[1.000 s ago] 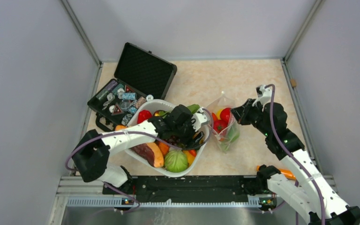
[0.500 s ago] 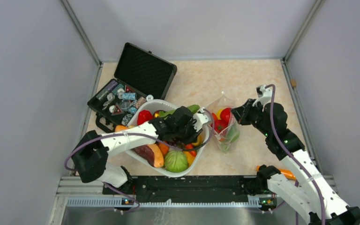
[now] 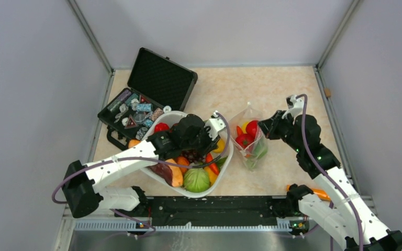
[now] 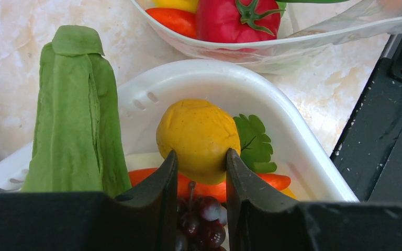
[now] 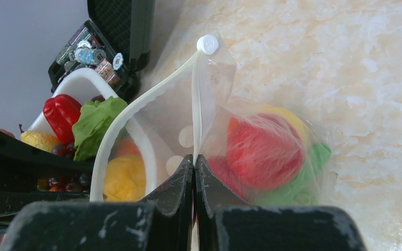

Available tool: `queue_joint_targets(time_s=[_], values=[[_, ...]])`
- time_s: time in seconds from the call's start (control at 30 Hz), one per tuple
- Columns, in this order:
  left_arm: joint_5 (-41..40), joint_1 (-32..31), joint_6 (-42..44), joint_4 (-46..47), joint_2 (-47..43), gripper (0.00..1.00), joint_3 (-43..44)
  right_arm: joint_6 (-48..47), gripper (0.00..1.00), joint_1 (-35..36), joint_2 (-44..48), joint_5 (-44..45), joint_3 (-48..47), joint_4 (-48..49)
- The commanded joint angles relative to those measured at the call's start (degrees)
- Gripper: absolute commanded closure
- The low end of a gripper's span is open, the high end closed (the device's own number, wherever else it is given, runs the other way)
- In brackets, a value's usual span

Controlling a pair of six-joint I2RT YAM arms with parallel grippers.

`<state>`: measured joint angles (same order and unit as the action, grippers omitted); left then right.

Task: Place the food in the zip-top bag and seal the zipper

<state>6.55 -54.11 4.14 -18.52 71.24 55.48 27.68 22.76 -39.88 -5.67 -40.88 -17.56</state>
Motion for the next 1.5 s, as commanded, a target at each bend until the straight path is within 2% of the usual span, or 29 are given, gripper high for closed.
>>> queue_joint_targets(time_s=[0.0, 0.43, 0.83, 1.03, 1.2, 1.3, 1.37, 1.43, 1.47], values=[[-0.3, -0.1, -0.7, -0.7, -2.6, 0.84, 2.6, 0.1, 1.0, 0.2, 0.2, 0.1, -1.9, 1.5], [-0.7, 0.0, -1.2, -0.9, -8.2, 0.85, 5.3, 0.3, 1.0, 0.2, 0.2, -0.3, -1.7, 1.8], [0.9, 0.0, -2.0, 4.4, -12.5, 0.84, 10.1, 0.6, 1.0, 0.2, 0.2, -0.9, -1.4, 2.4], [2.7, 0.0, -3.2, 12.2, -11.8, 0.82, 9.7, 0.8, 1.0, 0.2, 0.1, -1.3, -1.6, 2.5], [6.3, 0.0, -6.5, 21.6, -7.0, 0.81, 8.3, 1.0, 1.0, 0.2, 0.1, -1.9, -1.6, 3.0], [7.6, -0.1, -6.8, 24.4, -2.9, 0.77, 8.4, 1.2, 1.0, 0.2, 0.2, -2.2, -1.8, 2.9], [6.0, -0.1, -7.1, 25.1, -0.6, 0.69, 8.6, 1.2, 1.0, 0.2, 0.5, -2.4, -2.1, 2.7], [4.1, 0.0, -7.2, 23.5, 1.8, 0.65, 9.4, 1.3, 1.0, 0.2, 1.1, -2.4, -2.4, 2.6], [3.8, 0.0, -7.2, 22.5, 2.5, 0.59, 10.0, 1.3, 1.0, 0.2, 1.5, -2.4, -2.5, 2.6]])
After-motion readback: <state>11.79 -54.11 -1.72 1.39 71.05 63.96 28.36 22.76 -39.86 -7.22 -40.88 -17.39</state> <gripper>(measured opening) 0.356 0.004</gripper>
